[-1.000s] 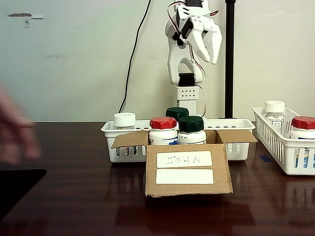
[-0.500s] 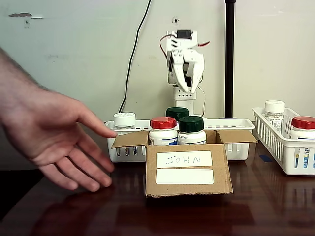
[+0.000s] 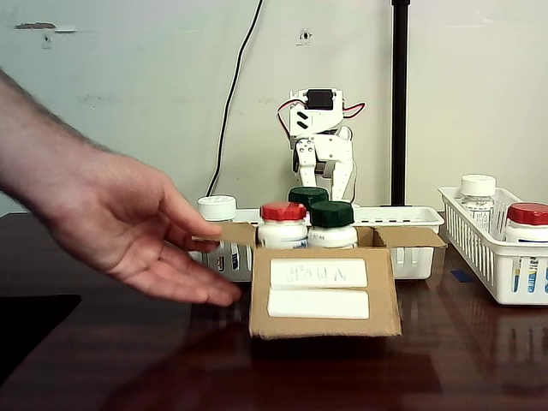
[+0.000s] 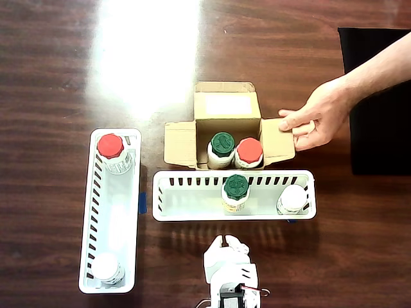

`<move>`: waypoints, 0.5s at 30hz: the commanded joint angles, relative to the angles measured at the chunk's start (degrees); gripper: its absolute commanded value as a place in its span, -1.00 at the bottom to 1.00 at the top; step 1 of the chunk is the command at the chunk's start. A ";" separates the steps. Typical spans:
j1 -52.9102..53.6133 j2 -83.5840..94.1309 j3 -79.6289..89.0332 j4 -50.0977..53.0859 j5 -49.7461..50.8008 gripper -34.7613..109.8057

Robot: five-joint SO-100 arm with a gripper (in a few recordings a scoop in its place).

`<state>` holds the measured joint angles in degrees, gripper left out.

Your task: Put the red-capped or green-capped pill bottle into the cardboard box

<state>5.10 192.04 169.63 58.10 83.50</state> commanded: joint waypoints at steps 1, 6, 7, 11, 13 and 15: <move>-2.99 4.83 0.00 1.49 -3.16 -0.50; -5.54 4.83 0.00 2.72 -2.20 -0.50; -5.71 4.83 0.00 3.16 -1.67 -0.50; -7.56 4.83 0.00 5.01 0.26 -0.50; -7.47 4.83 0.00 4.66 1.32 -0.50; -8.00 4.57 0.00 7.47 8.26 -0.50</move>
<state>0.62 192.04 169.63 63.46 84.02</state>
